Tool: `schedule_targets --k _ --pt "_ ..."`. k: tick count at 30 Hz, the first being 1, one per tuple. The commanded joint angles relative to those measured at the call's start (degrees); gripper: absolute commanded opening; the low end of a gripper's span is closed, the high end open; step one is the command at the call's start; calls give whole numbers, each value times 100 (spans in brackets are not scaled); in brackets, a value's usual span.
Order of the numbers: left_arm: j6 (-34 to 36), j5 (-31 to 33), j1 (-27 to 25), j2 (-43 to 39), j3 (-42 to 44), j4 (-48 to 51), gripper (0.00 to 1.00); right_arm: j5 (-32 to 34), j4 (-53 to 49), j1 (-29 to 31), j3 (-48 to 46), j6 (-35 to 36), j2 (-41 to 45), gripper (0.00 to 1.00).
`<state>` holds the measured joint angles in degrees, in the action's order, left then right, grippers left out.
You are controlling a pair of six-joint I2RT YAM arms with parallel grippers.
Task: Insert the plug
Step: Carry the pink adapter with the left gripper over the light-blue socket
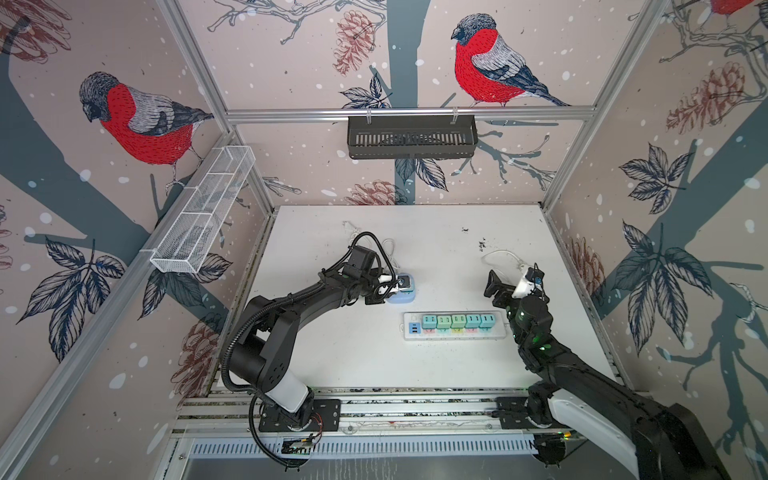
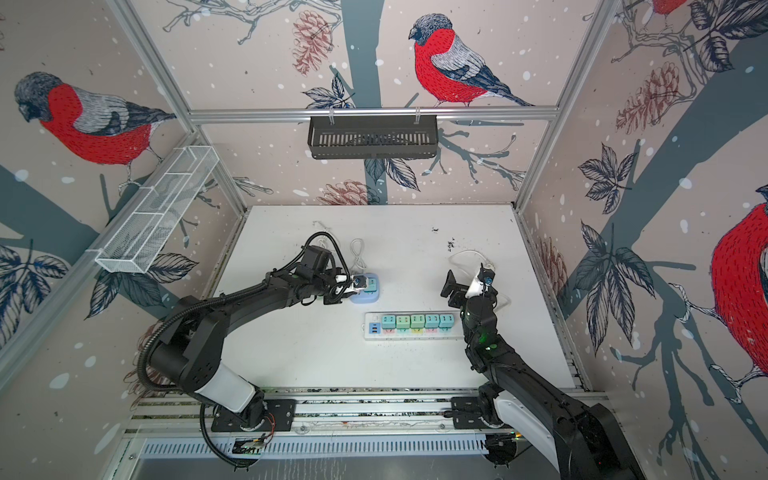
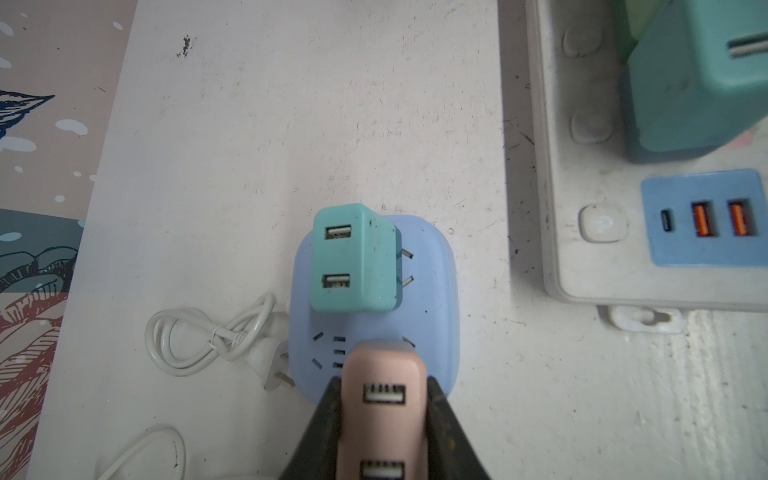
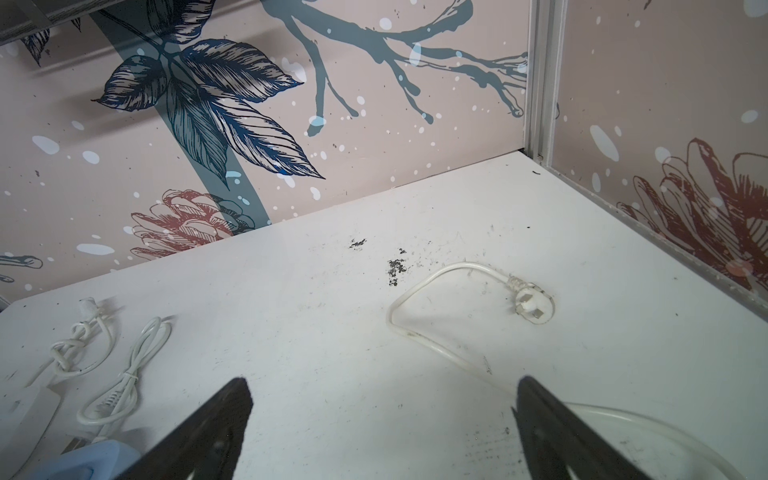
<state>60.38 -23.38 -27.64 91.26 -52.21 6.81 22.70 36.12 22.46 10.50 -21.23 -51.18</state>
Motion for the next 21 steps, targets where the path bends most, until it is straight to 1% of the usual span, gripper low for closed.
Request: schedule_targets --k 1,6,10,14,21 --pt "63 -379 62 -53 17 163 0 -20 157 -2 31 -78 0 100" --pt "-35 -642 118 -152 133 -133 0 -29 154 -2 31 -73 3 100" --pt "-35 -737 158 -143 112 -124 0 -38 141 1 33 -81 0 100" --pt "-62 -729 182 -140 130 -184 0 -37 142 -3 31 -75 0 100" --pt "-74 -761 189 95 54 -246 0 -55 146 4 31 -68 2 100"
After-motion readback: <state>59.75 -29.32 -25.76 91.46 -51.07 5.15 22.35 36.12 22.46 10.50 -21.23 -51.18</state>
